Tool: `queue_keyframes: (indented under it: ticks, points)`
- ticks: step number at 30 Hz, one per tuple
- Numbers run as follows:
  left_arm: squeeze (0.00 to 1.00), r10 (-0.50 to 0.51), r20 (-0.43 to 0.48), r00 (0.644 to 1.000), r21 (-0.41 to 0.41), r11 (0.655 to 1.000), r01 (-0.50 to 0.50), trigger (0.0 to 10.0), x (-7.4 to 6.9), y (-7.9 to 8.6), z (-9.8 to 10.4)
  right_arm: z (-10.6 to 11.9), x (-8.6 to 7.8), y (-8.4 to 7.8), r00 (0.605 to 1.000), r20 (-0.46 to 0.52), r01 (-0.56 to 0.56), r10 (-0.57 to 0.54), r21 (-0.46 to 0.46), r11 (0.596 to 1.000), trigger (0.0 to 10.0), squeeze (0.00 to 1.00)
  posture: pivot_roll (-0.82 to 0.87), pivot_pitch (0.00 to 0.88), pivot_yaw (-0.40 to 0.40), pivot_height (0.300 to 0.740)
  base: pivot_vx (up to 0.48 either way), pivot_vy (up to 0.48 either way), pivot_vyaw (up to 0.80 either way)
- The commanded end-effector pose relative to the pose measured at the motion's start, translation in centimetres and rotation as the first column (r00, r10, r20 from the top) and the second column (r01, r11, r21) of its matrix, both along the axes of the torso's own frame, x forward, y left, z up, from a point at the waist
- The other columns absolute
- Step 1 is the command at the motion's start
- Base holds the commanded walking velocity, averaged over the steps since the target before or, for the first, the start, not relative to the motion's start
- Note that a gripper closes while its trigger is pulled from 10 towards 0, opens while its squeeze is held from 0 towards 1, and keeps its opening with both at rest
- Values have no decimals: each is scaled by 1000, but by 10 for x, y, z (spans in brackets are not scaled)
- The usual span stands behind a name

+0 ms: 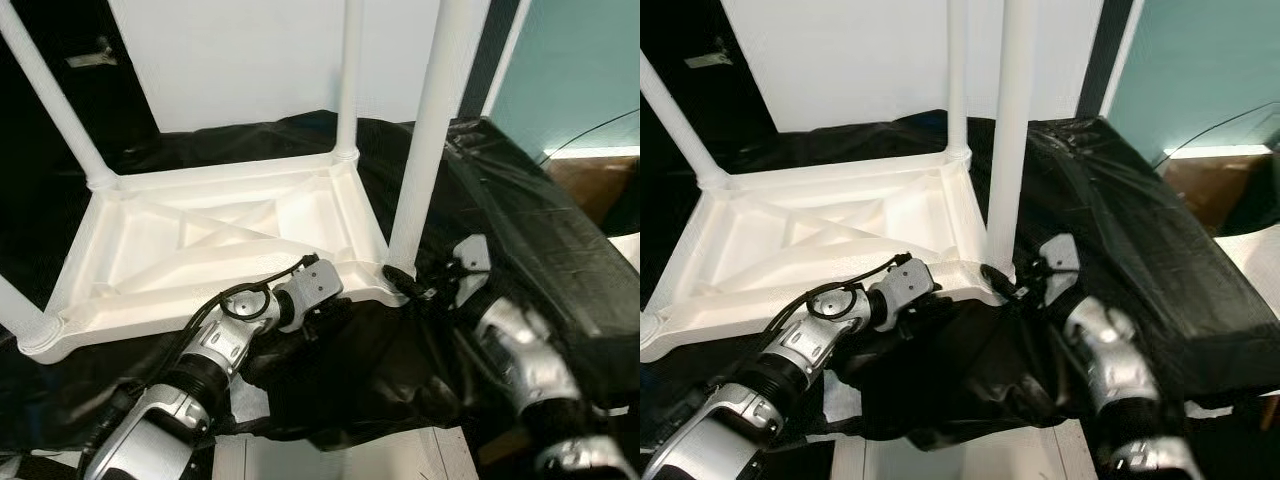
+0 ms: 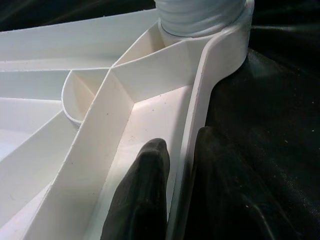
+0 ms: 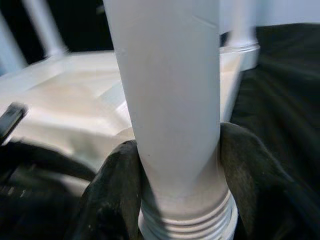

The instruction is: Building children table

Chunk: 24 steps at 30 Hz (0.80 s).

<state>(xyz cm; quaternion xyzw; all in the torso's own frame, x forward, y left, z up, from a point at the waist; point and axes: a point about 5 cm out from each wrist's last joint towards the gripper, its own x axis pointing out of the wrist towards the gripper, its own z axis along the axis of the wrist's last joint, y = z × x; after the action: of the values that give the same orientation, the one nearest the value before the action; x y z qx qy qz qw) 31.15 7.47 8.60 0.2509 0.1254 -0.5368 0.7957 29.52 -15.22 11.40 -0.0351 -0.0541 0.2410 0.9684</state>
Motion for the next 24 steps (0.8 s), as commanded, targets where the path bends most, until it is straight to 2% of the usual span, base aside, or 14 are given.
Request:
queue_keyframes:
  ticks: [1,3,5,6,8,11,14,16,17,18,19,20,21,24]
  points:
    - [0,-96,-251,963,98,987,124,10000,-36,7,-49,1,-1,-3,987,2,159,-159,22,987,0,0,-45,20,-5,740,0,0,0]
    - [0,-95,-252,963,97,988,123,10000,-36,7,-50,-2,-5,2,982,-4,189,-189,41,981,0,0,-46,20,-5,740,0,0,0]
    - [0,-97,-254,962,99,987,126,10000,-37,7,-50,-5,-10,6,938,-13,346,-346,71,935,0,0,-49,21,-1,740,0,0,0]
    - [0,-97,-254,962,99,987,126,10000,-37,7,-50,-5,-10,6,938,-13,346,-346,71,935,0,0,-49,21,-1,740,0,0,0]
    - [0,-99,-254,962,100,987,128,10000,-37,7,-50,-5,-12,8,913,-12,408,-408,75,910,0,0,-49,21,0,740,0,0,0]
    - [0,-104,-253,962,100,986,133,10000,-36,5,-49,-7,-15,8,857,-10,515,-515,62,855,0,0,-50,19,4,740,0,0,0]
    - [0,-105,-252,962,101,986,134,10000,-36,5,-49,-6,-16,7,838,-8,545,-546,56,836,0,0,-53,18,6,740,0,0,0]
    - [0,-106,-252,962,102,985,136,10000,-36,5,-49,-6,-16,8,842,-13,539,-539,58,840,0,0,-54,18,7,740,0,0,0]
    - [0,-107,-252,962,103,985,137,10000,-36,5,-49,-6,-16,11,850,-14,527,-527,55,848,6275,0,-55,19,7,740,0,0,0]
    - [0,-107,-252,962,104,985,137,10000,-36,5,-49,-5,-16,13,855,-15,519,-519,52,853,6275,0,-55,18,7,740,0,0,0]
    - [0,-108,-252,962,104,985,137,10000,-36,5,-49,-5,-17,14,855,-15,519,-519,45,854,10000,0,-56,18,6,740,0,0,0]
    - [0,-108,-252,962,104,985,137,10000,-36,5,-49,-5,-17,14,855,-15,519,-519,45,854,10000,0,-56,18,6,740,0,0,0]
    - [0,-108,-253,961,103,985,138,10000,-36,5,-49,-6,-17,16,861,-21,508,-508,41,860,10000,1000,-56,18,5,740,0,0,0]
    - [0,-108,-253,961,103,985,137,10000,-36,4,-49,-5,-17,18,870,-19,493,-493,37,869,10000,1000,-57,17,6,740,0,0,0]
